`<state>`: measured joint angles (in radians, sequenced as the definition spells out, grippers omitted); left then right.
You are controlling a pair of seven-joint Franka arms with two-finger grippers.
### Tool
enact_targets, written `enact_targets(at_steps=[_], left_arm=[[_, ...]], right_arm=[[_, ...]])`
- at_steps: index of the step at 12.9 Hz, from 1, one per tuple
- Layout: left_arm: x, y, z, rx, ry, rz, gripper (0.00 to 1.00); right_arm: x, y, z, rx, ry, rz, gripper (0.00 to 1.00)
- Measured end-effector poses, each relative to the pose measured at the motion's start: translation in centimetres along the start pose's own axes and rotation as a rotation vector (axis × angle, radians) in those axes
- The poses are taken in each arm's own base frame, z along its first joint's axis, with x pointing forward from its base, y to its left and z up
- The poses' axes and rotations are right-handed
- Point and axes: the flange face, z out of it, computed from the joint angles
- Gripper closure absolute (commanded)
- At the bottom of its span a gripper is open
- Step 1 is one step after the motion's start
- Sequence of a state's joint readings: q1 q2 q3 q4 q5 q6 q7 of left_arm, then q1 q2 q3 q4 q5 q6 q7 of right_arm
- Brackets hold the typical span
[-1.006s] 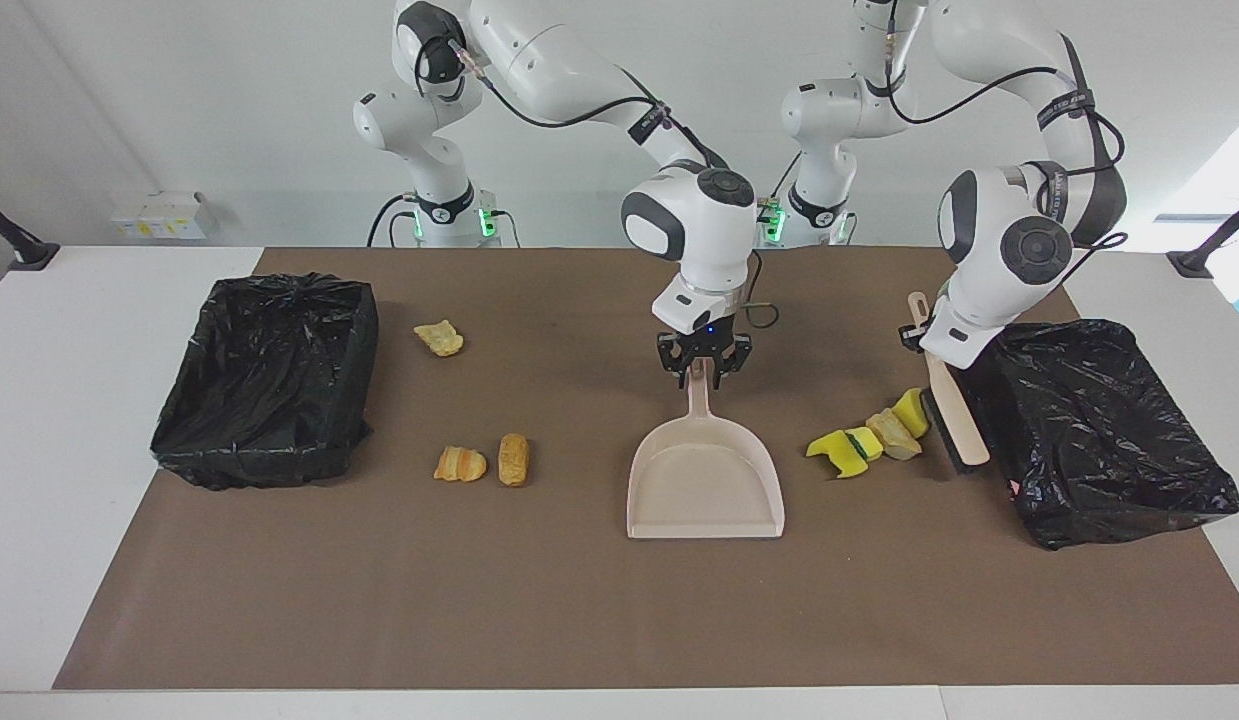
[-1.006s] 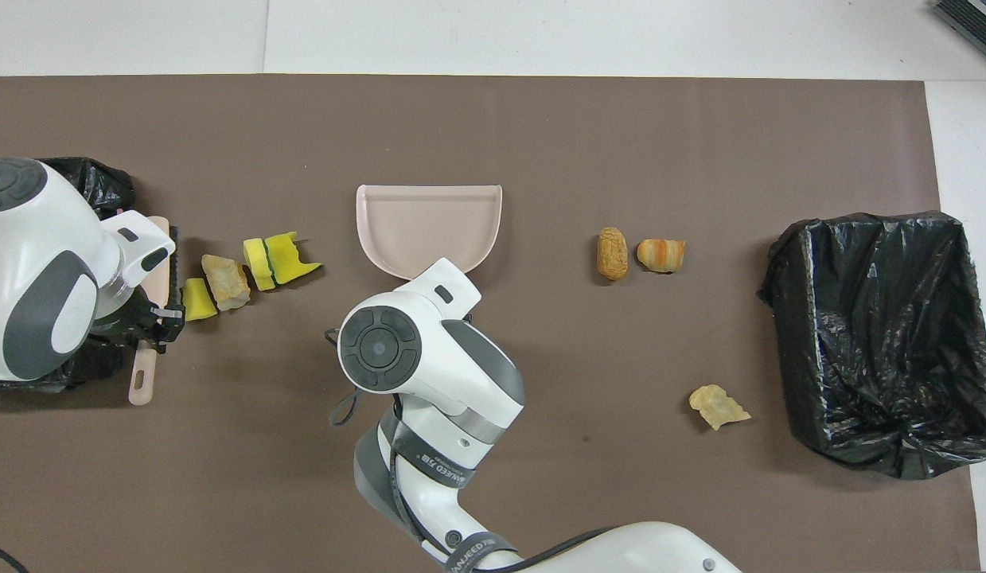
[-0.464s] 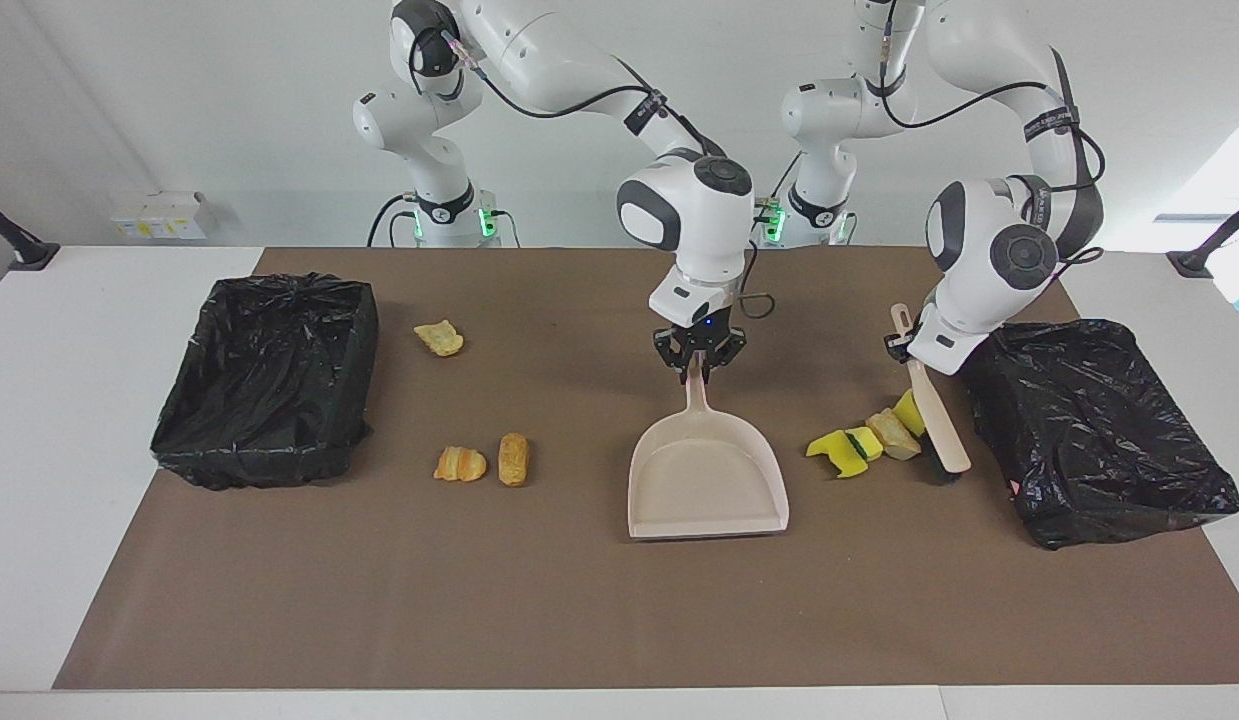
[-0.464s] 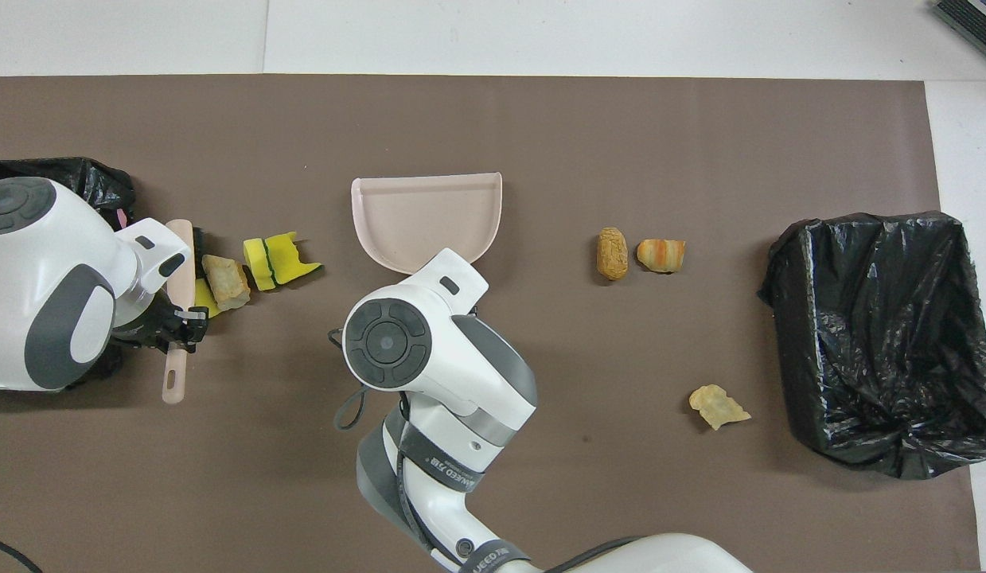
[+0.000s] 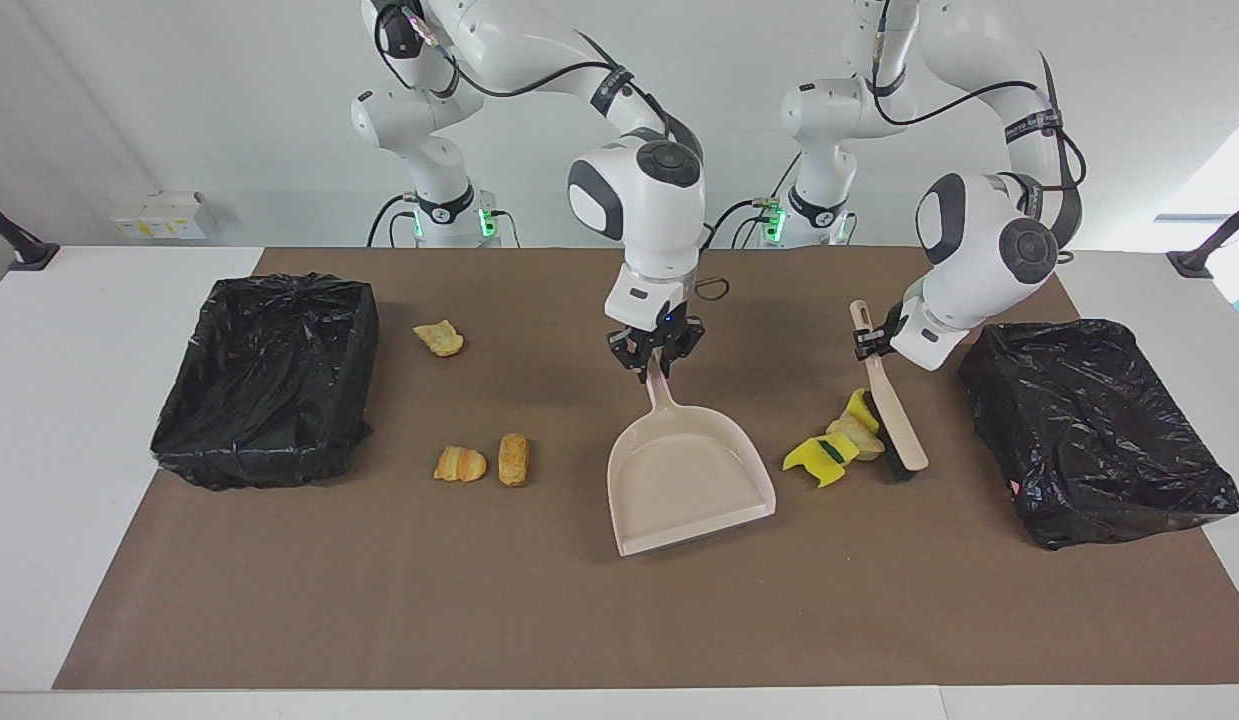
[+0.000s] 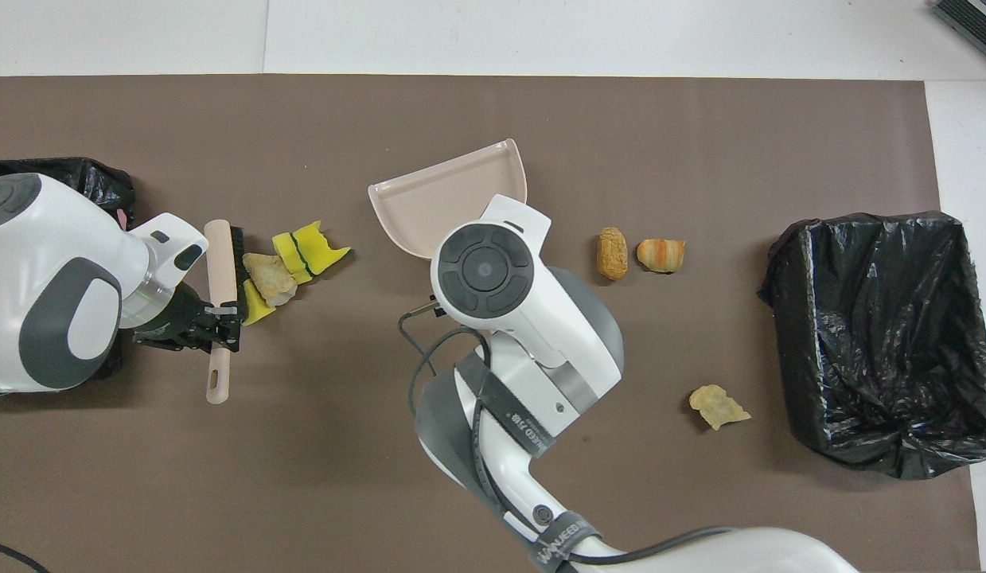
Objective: Sweep and dump trash in bin
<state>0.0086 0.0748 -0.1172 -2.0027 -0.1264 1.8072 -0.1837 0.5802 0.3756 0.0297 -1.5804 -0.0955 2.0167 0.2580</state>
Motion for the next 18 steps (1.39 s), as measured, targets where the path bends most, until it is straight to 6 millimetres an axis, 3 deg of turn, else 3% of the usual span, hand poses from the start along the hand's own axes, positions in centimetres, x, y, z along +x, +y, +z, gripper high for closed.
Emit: enact_targets(at_steps=[2,3,6,10,14,18], left_arm=[[-0.2,-1.2,-4.2,-0.017,0.046,-0.020,1.00],[-0.1,-2.3,-5.2,-0.024,0.059,-0.040,1.00],[0.8,-6.2,-3.9,-0.071,0.042,-0.121,1.00],[2.0,-4.5,-2.9,-0.277,0.053,-0.201,1.00],[2.4,-3.4,-1.5,-0.304,0.042,-0.190,1.00],[1.4,-4.7,-1.3,-0.028,0.004,-0.015,1.00]], right_arm=[[-0.2,2.5,-0.3,-0.004,-0.018,-0.176,1.00],[-0.3,3.2,-0.1,-0.005,-0.025,-0.258,1.00],[-0.5,4.5,0.9,-0.001,-0.047,-0.492,1.00],[-0.9,7.4,2.9,0.036,-0.073,-0.719,1.00],[-1.3,5.7,4.7,0.063,-0.036,-0.810,1.00],[-0.7,5.2,4.8,-0.012,-0.010,-0.978,1.00]])
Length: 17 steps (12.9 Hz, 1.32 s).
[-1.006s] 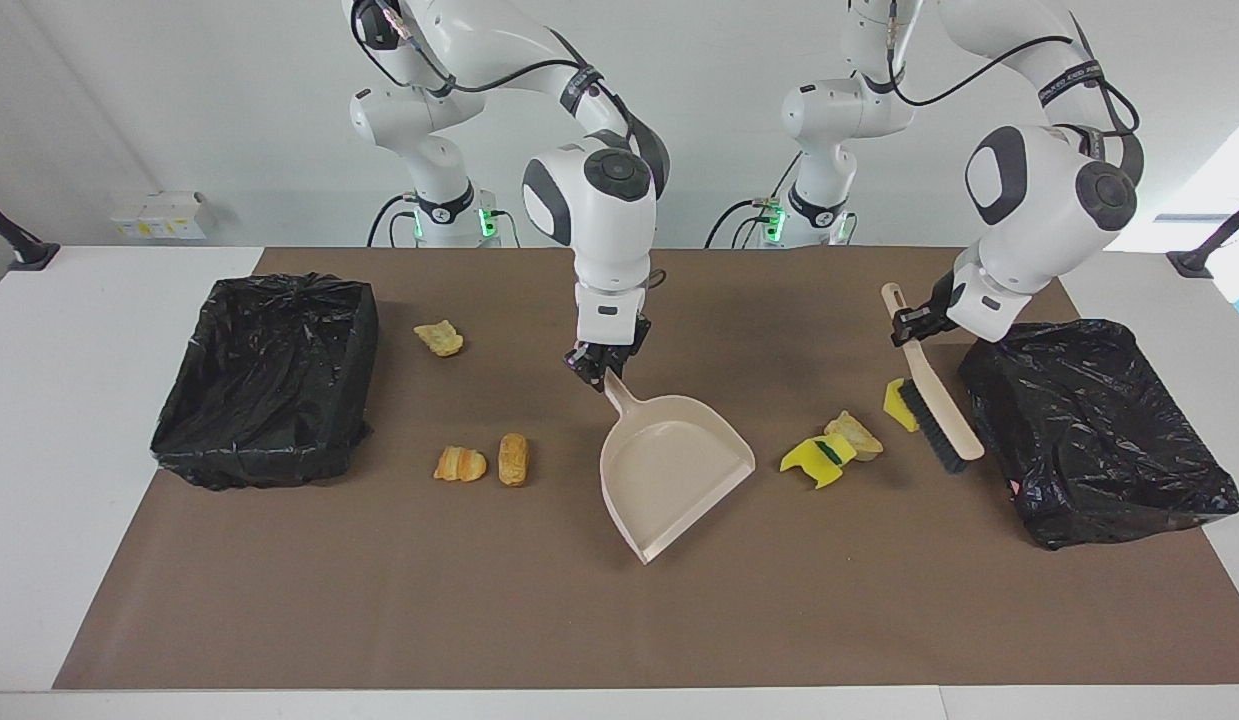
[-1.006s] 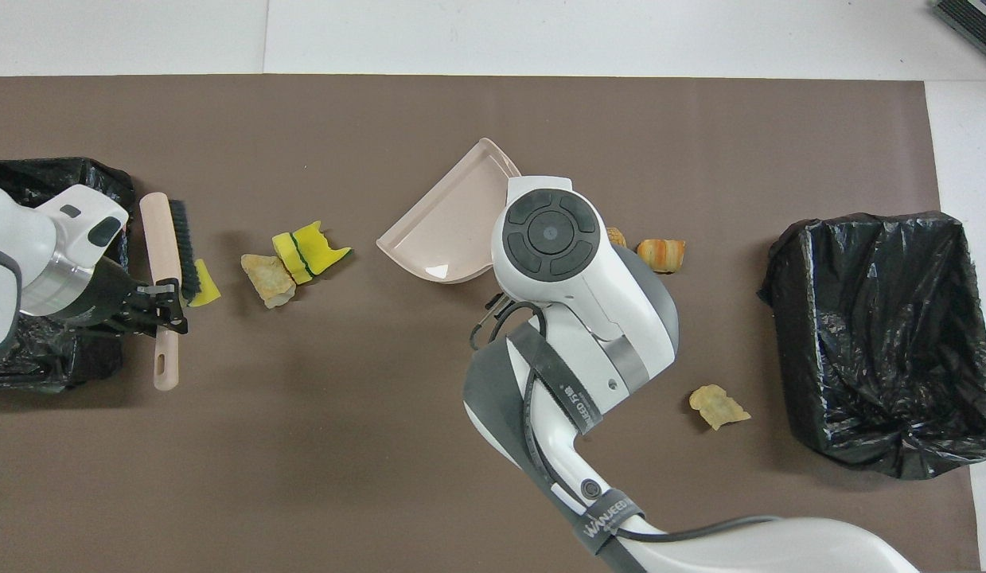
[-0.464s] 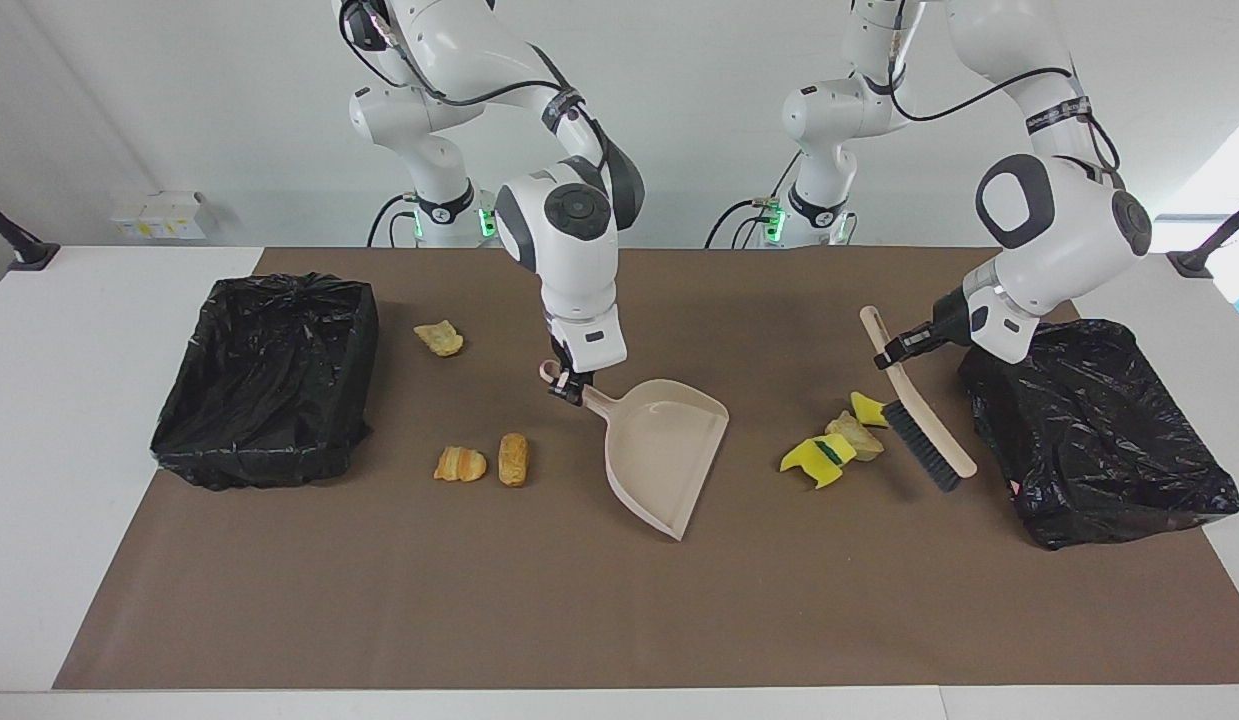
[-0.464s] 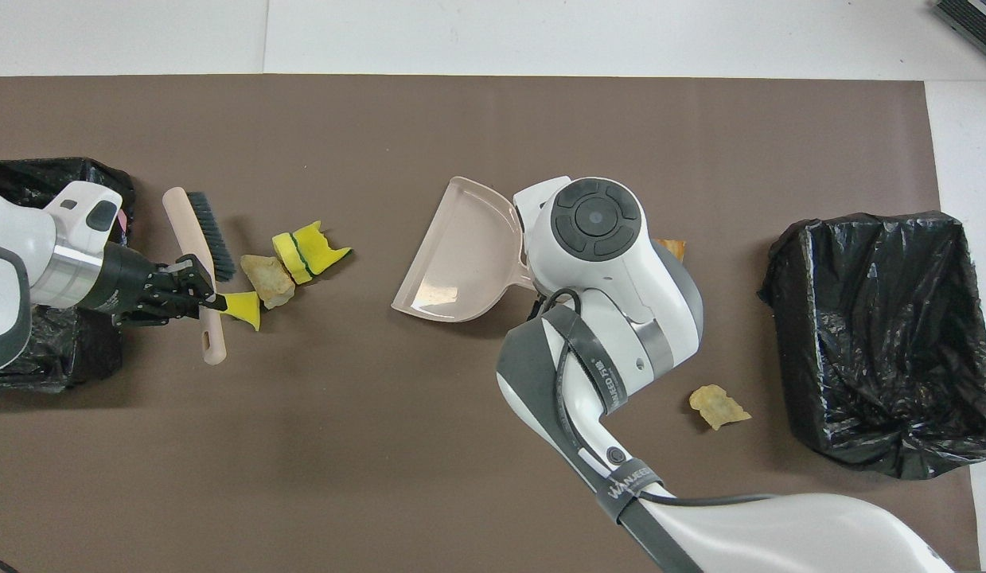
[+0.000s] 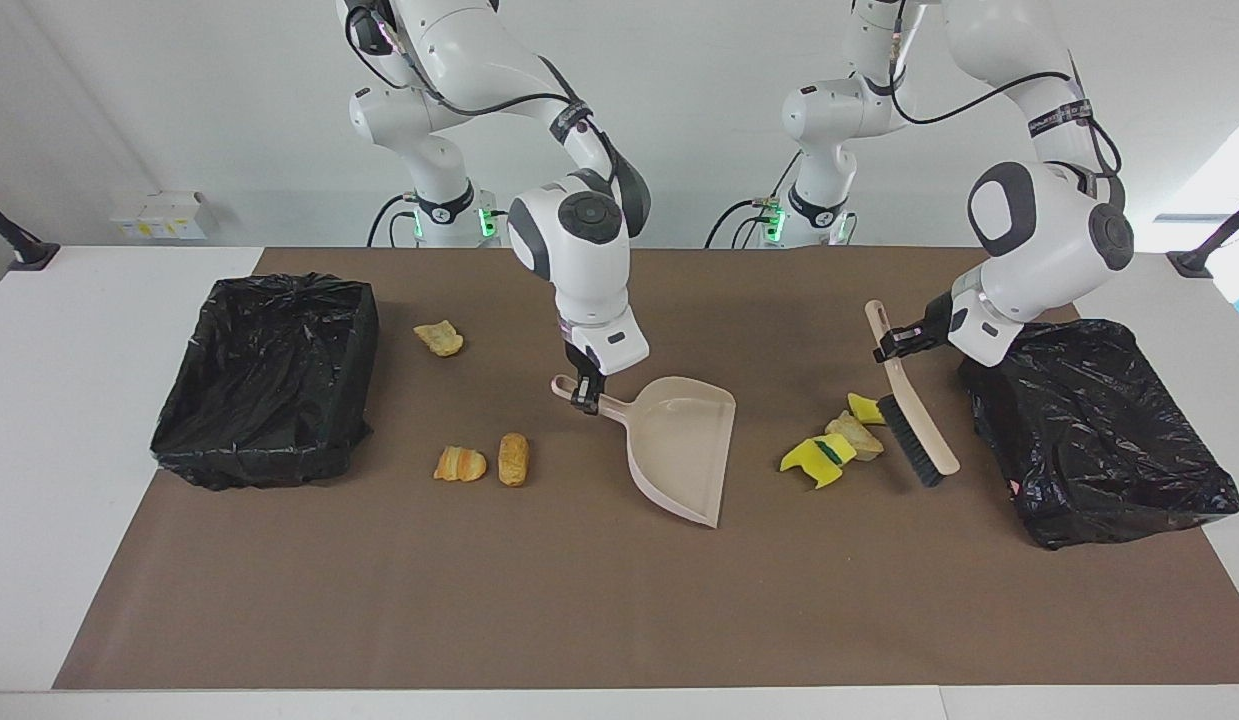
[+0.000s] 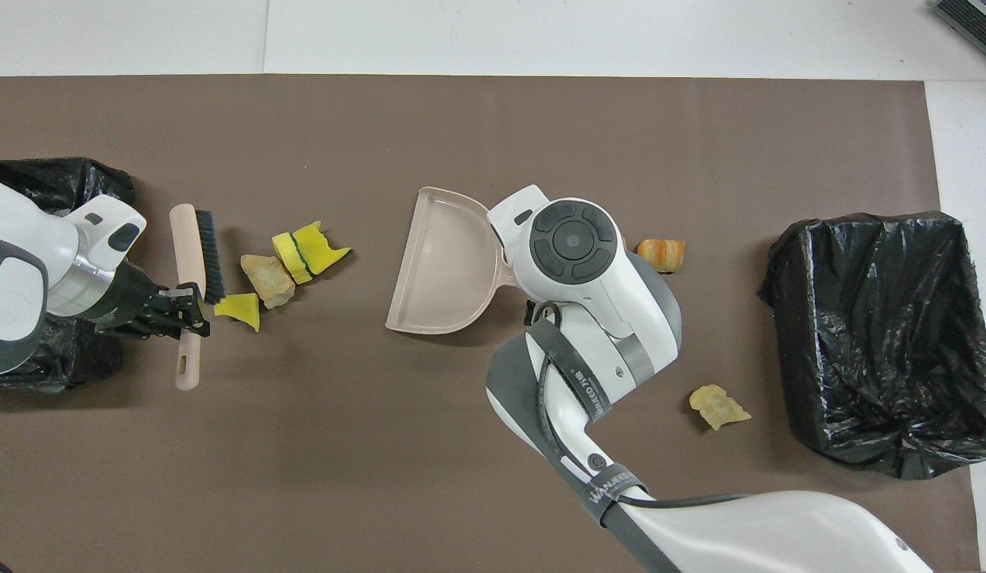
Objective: Sweep and dump trash in bin
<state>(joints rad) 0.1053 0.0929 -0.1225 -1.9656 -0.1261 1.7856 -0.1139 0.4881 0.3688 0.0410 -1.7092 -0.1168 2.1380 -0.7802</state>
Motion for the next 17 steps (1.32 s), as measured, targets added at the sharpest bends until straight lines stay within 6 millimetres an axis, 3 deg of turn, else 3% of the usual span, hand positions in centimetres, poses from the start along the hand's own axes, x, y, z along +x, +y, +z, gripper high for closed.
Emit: enact_targets(at_steps=[3,8,13,17], left_arm=[[-0.6,0.3,0.8,0.142,-0.036,0.114,1.00],[-1.3,1.3,5.7,0.166,-0.051,0.215,1.00],[-1.8,7.8,7.4,0.043,0.041,0.248,1.00],[-4.4,14.4,8.8,-0.014,0.018,0.295,1.00]], right_arm=[[0.3,-0.1,-0.2,-0.020,-0.013,-0.082,1.00],[0.3,-0.1,-0.2,-0.019,-0.014,-0.252,1.00],[0.3,-0.1,-0.1,-0.012,-0.008,-0.317,1.00],[0.9,-0.4,1.3,0.010,0.028,-0.295,1.00]])
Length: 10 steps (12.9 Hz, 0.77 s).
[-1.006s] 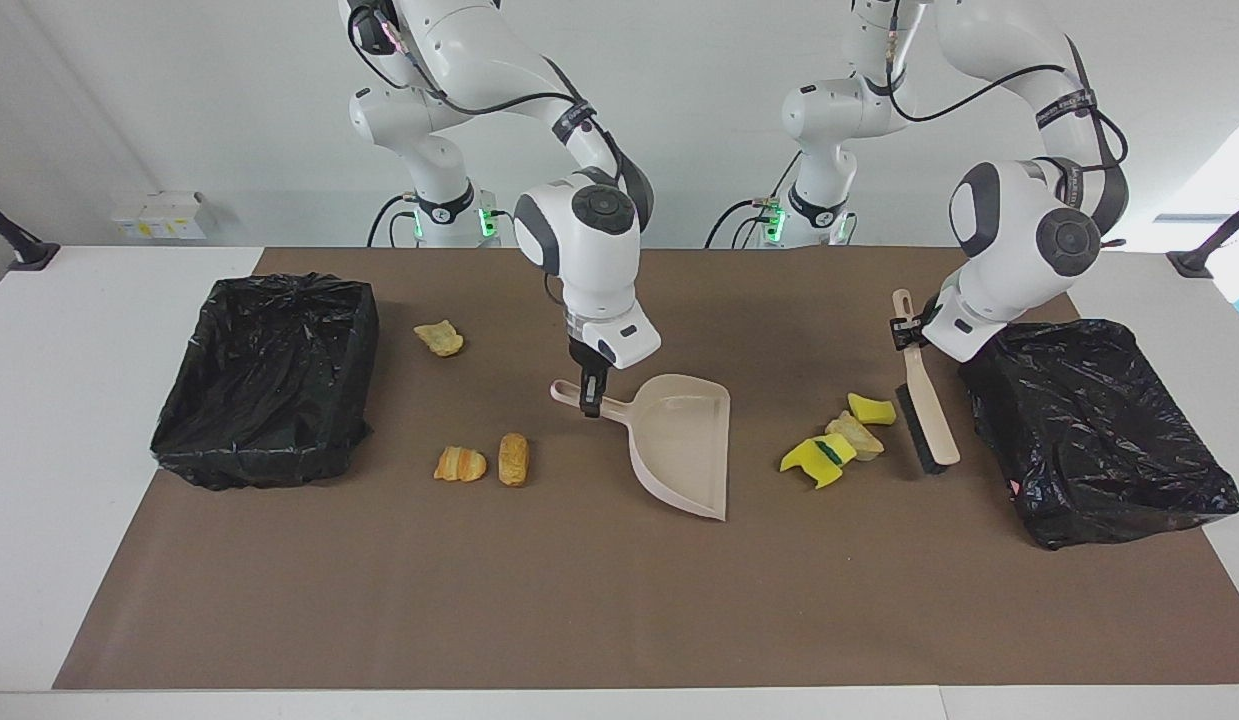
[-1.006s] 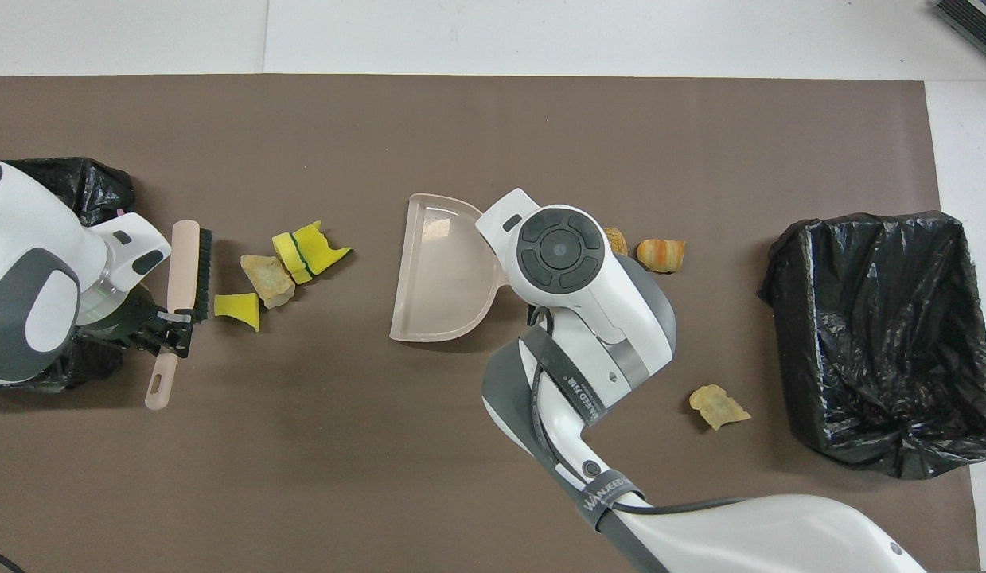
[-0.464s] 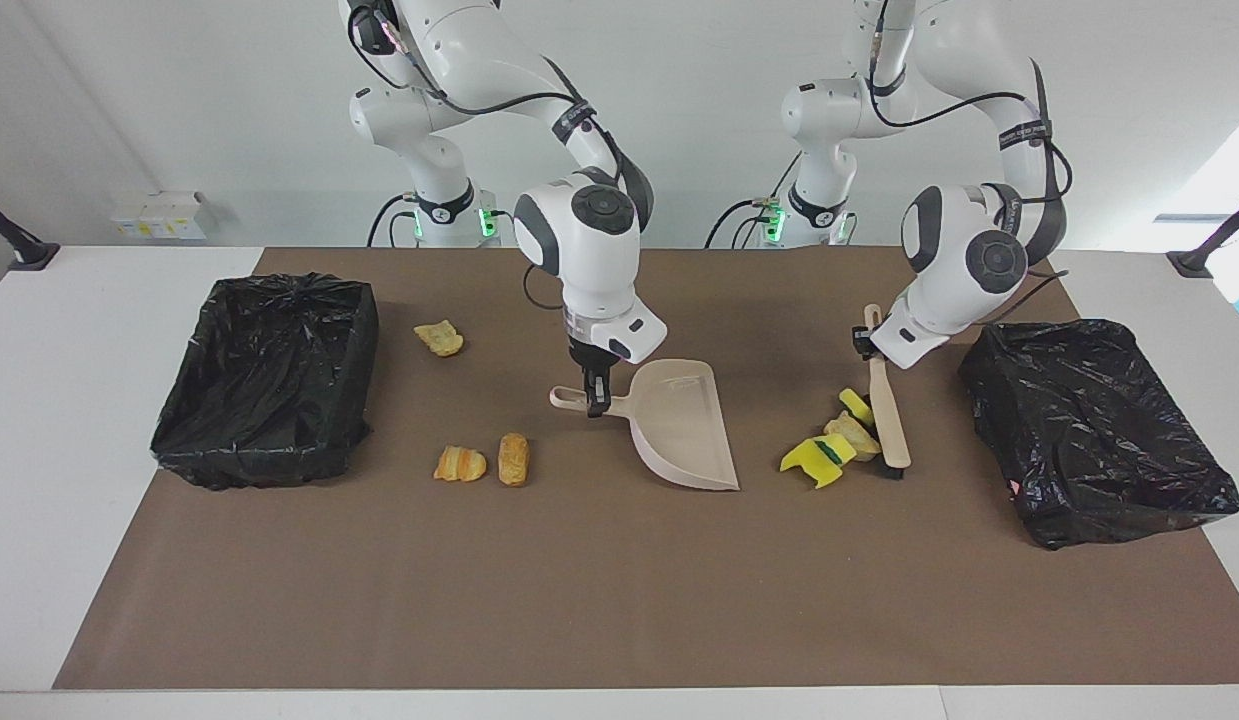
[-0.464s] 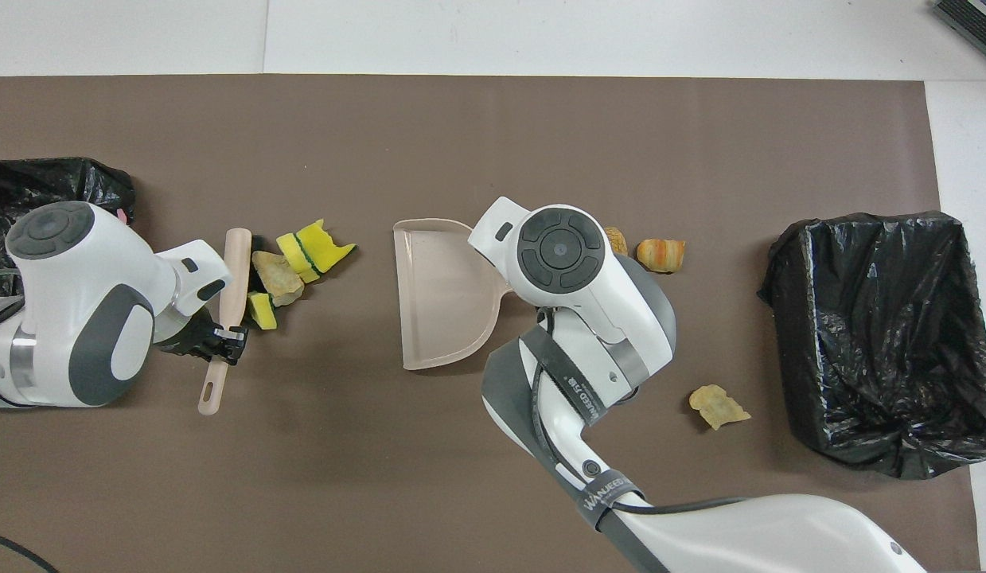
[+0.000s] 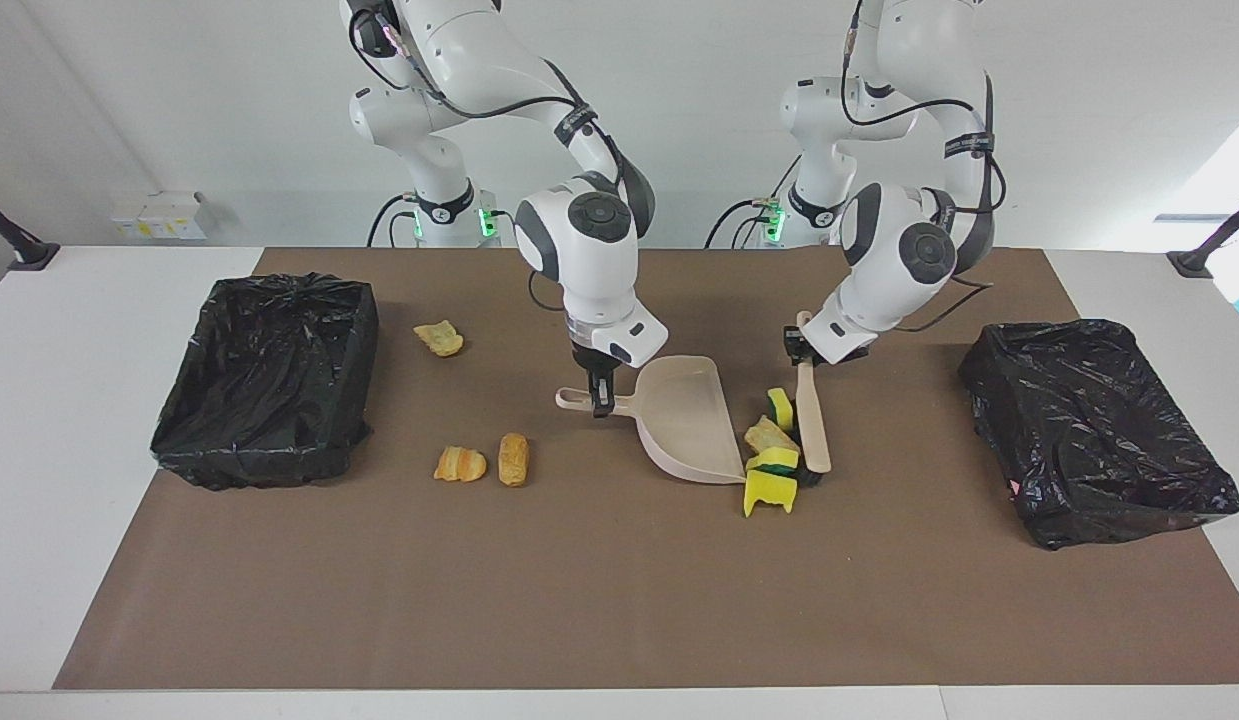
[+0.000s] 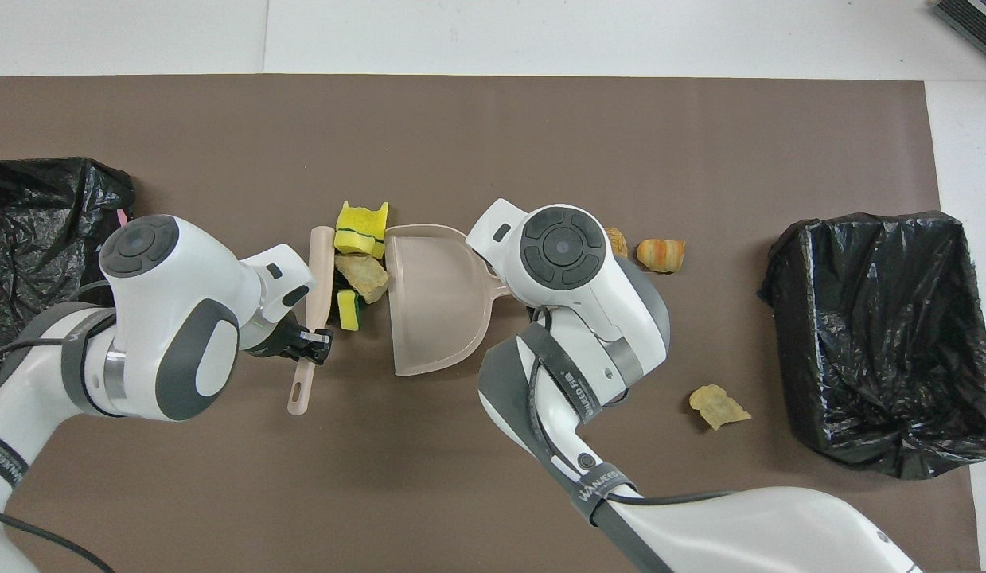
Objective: Sweep and dump trash in bin
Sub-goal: 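Sweep the yellow sponges into the dustpan with the brush in the left gripper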
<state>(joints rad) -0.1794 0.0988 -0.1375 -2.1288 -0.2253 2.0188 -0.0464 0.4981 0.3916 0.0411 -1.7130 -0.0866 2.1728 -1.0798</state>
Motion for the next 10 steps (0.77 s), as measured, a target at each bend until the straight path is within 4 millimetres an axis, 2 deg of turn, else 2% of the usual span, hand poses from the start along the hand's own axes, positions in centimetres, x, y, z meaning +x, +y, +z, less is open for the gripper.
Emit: enact_targets(at_steps=[2,4,6,8,10], left_arm=[[-0.4,2.1,0.4,-0.043,-0.012,-0.020,1.00],[-1.0,4.2,0.8,-0.083,-0.039,-0.036,1.00],[-1.3,5.0,0.3,-0.089,-0.061,-0.055,1.00],[-1.5,5.1,-2.1,-0.096,-0.081,-0.077,1.00],[-2.1,5.2,-6.4,-0.105,-0.084,-0.098,1.00]], right_arm=[[0.6,-0.1,1.3,-0.002,0.006,0.019,1.00],[0.7,-0.1,1.5,-0.003,0.008,0.030,1.00],[0.7,-0.1,1.5,-0.003,0.008,0.031,1.00],[0.7,-0.1,1.5,-0.004,0.009,0.031,1.00],[0.7,-0.1,1.4,-0.001,0.008,0.032,1.00]])
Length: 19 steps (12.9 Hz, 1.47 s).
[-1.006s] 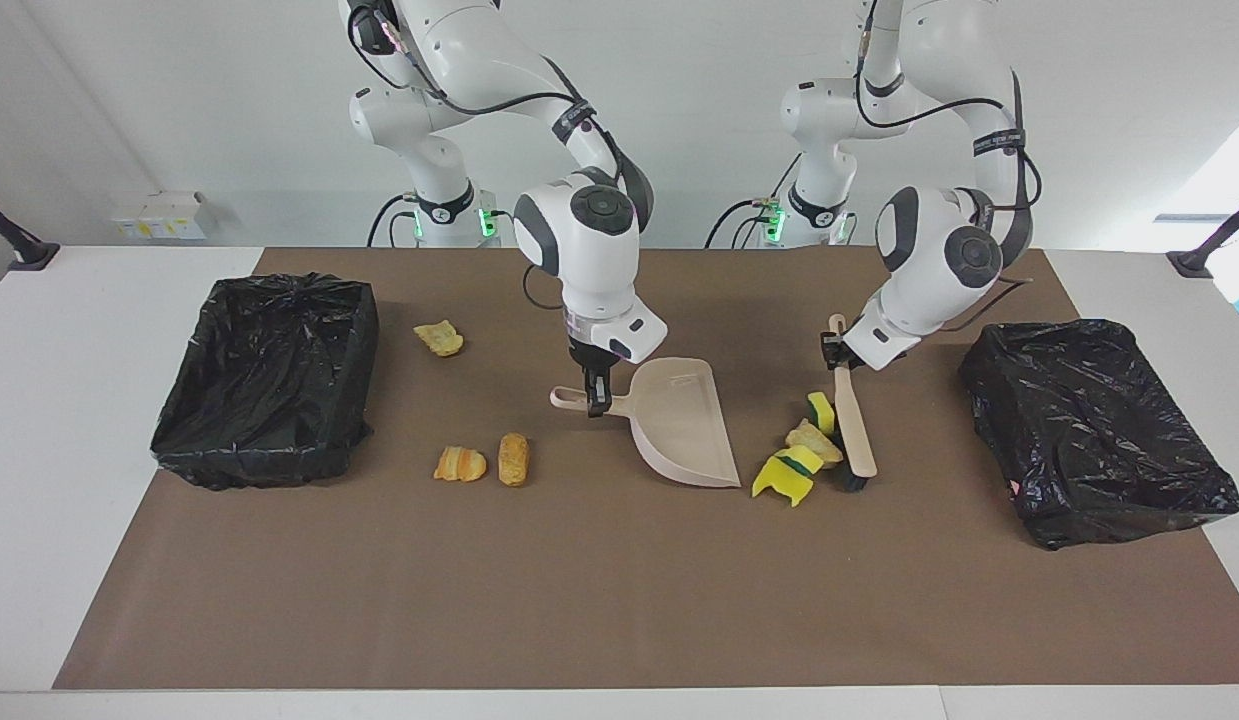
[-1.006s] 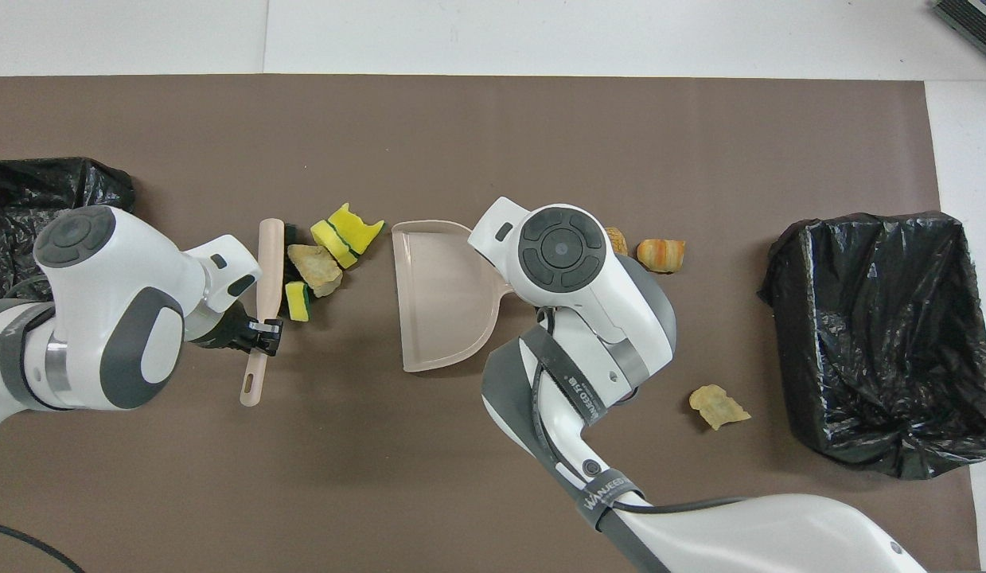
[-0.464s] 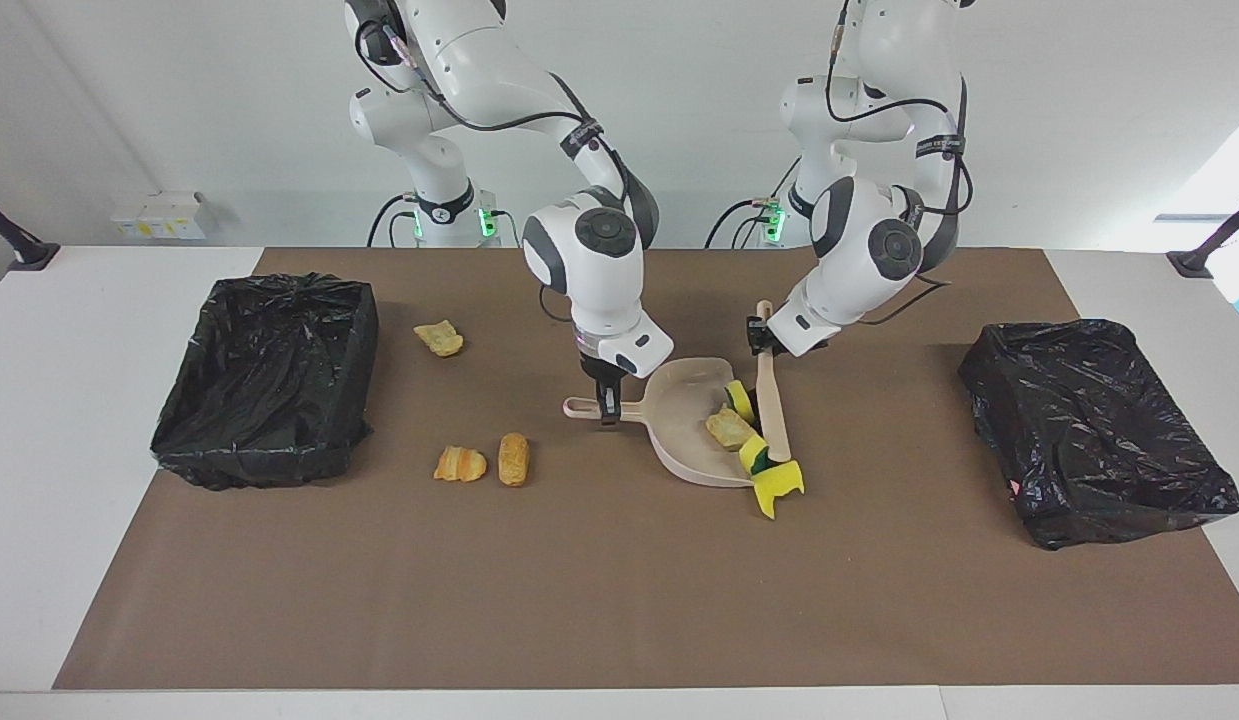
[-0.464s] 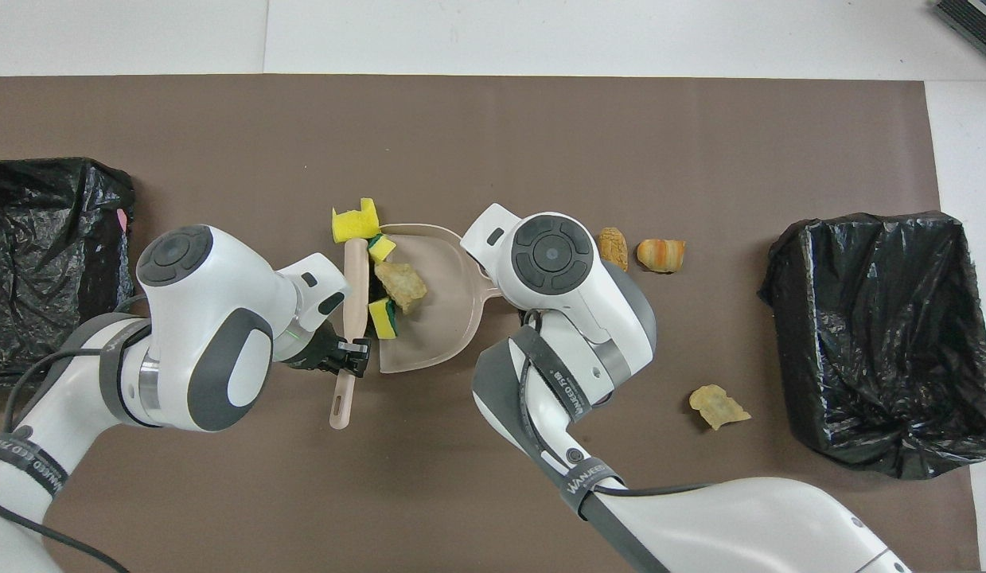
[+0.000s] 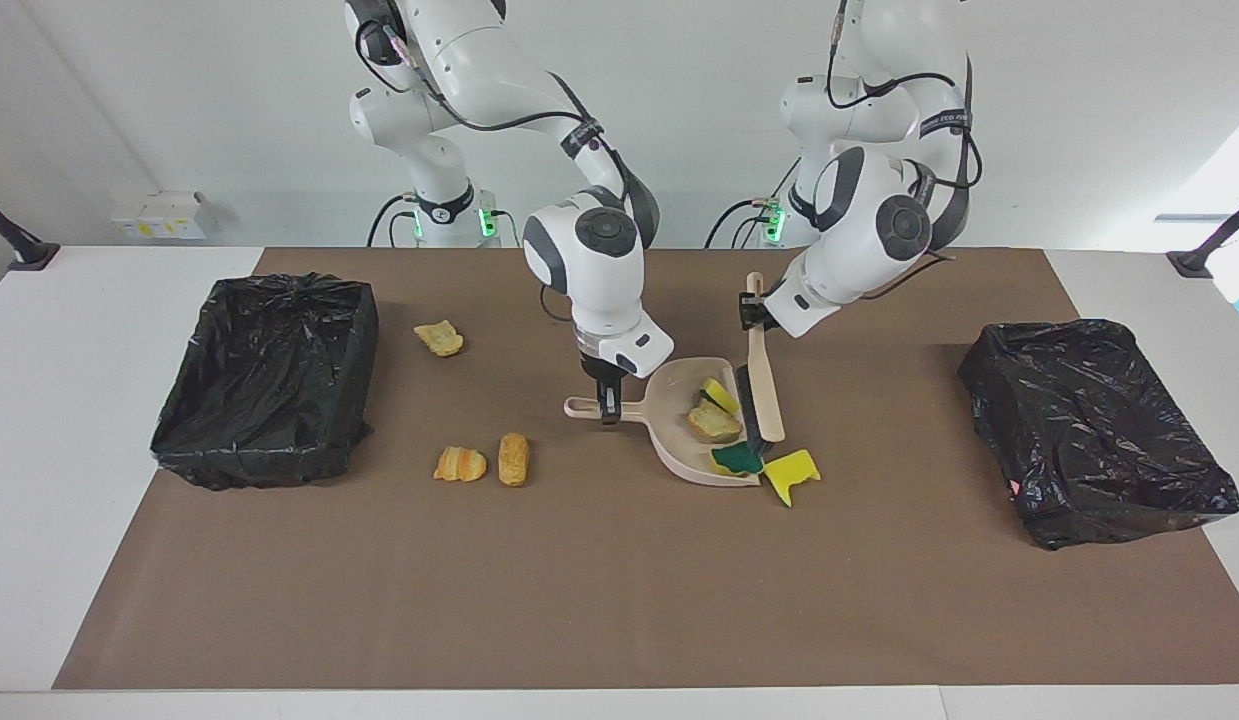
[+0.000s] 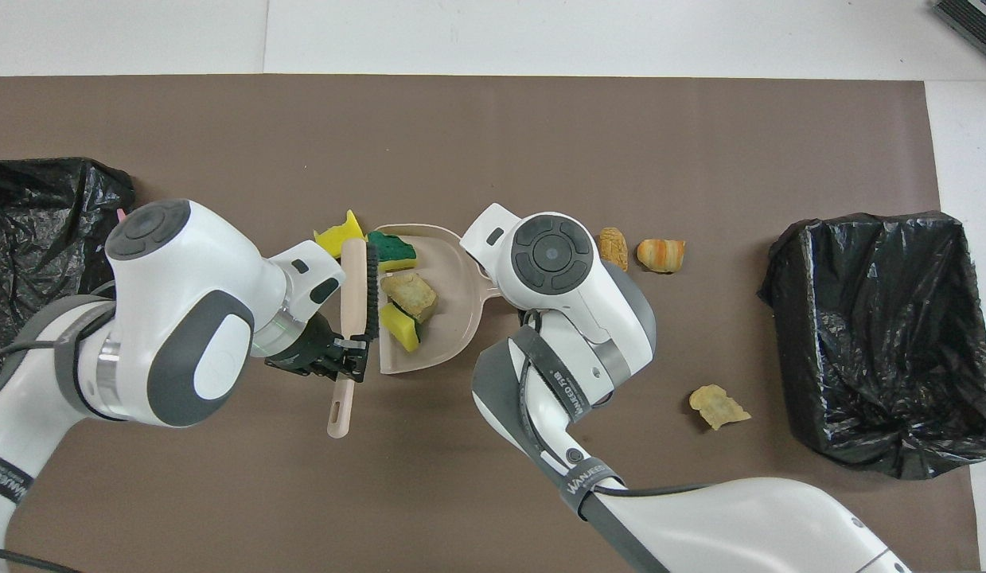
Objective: Sweep and dump trash in bin
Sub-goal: 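Sweep the yellow sponges into the dustpan with the brush in the left gripper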
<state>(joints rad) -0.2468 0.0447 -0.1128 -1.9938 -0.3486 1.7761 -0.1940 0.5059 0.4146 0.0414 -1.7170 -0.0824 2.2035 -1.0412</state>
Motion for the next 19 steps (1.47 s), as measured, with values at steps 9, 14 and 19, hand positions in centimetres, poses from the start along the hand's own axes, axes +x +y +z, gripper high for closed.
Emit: enact_targets(at_steps=[9,14,19], left_arm=[[4.1,-6.4,-4.8,0.163,0.146,0.168,1.00],[9.8,-8.8,-0.1,0.196,0.083,0.361,1.00],[8.4,-7.8,2.9,0.186,0.033,0.284,1.00]], right_arm=[[-0.3,-0.5,-0.6,0.040,-0.023,0.017,1.00],[0.4,-1.2,-0.9,0.013,-0.097,0.126,1.00],[1.2,-2.2,-1.8,0.020,-0.136,0.176,1.00]])
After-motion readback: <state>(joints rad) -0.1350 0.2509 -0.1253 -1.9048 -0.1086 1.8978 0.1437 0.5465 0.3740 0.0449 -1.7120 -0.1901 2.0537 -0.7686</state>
